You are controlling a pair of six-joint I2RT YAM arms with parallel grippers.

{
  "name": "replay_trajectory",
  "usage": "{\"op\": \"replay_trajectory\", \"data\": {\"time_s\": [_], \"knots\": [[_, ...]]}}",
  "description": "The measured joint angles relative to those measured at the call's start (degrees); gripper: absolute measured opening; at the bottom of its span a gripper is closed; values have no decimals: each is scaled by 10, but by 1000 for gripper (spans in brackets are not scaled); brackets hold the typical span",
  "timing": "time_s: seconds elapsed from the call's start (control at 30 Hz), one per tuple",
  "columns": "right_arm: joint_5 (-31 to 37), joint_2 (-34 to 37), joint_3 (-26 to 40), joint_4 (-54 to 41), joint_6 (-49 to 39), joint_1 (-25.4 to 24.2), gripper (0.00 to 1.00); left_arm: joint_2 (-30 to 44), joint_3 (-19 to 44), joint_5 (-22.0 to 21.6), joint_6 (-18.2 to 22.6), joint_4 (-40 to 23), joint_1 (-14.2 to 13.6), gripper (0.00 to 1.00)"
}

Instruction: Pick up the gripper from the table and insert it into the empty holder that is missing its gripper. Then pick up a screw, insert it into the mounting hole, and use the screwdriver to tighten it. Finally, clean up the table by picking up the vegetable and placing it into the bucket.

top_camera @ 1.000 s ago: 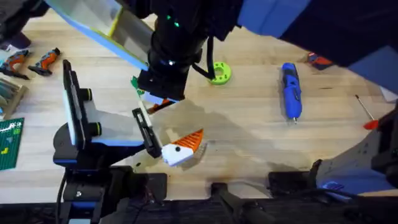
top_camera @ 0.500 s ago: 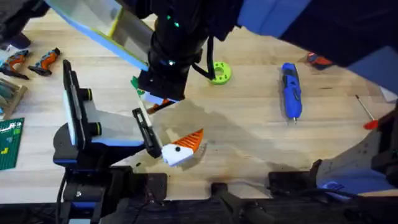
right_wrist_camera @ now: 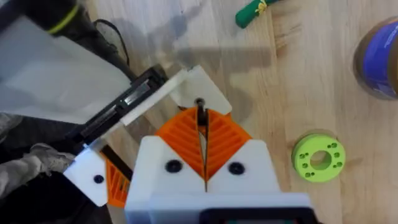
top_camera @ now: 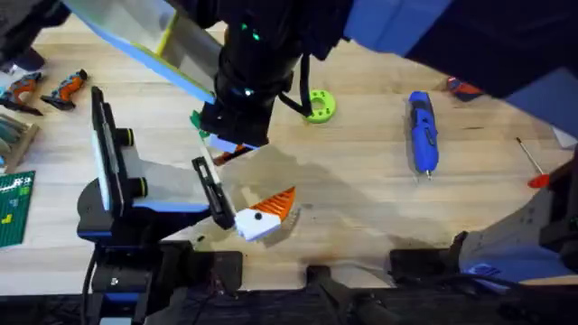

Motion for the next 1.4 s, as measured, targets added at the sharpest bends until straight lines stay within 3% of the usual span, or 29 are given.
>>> {"op": "replay_trajectory", "data": {"time_s": [1.4], "knots": [[0,8,0,4,0,0,6,0,0,0,-3,0,0,985]]}}
